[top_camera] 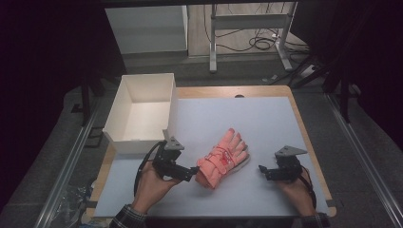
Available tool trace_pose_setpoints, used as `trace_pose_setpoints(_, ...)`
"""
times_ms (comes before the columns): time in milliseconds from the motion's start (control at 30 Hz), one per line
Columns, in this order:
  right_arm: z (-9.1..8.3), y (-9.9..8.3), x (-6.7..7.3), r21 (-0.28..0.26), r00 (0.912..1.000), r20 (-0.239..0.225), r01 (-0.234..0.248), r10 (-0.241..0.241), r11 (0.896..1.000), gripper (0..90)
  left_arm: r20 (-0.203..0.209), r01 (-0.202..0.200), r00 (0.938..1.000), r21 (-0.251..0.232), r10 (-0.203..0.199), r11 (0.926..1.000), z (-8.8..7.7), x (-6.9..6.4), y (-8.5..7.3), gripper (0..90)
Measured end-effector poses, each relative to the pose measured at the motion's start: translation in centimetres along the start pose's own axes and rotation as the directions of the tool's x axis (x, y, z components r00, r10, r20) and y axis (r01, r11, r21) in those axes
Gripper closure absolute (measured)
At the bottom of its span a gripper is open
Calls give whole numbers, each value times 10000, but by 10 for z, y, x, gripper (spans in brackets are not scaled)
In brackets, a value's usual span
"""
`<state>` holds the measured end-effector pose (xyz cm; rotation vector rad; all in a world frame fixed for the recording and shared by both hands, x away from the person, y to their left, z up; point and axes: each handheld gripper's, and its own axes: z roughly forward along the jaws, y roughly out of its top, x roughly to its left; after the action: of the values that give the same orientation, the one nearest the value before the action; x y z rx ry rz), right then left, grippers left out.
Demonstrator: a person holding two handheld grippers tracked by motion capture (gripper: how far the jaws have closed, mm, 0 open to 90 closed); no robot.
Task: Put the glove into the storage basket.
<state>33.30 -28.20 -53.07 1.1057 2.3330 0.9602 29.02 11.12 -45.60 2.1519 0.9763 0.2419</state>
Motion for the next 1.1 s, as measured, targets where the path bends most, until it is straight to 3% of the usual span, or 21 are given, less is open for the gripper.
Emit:
trace_pose_setpoints(300,0,0,0,-15,10000,1,8,-8,10000,155,258,-517,9984,222,512,9984,17,-20,23,4)
trace_pose_setpoints(433,0,0,0,-19,10000,0,1,-1,10000,155,220,-705,9973,439,696,9965,33,-28,31,0)
trace_pose_setpoints(700,0,0,0,-23,10000,2,5,-5,10000,155,101,-604,9982,818,598,9948,58,-33,34,0)
trace_pose_setpoints(833,0,0,0,-25,10000,6,12,-12,10000,155,434,-452,9982,1029,409,9937,69,-35,34,0)
trace_pose_setpoints(967,0,0,0,-29,10000,6,13,-13,10000,155,335,-694,9973,1453,652,9870,79,-42,33,0)
trace_pose_setpoints(1000,0,0,0,-30,10000,8,13,-13,10000,155,210,-819,9966,1755,794,9811,88,-45,30,0)
trace_pose_setpoints(1100,0,0,0,-32,10000,9,14,-14,10000,155,87,-846,9964,1897,844,9782,95,-46,27,0)
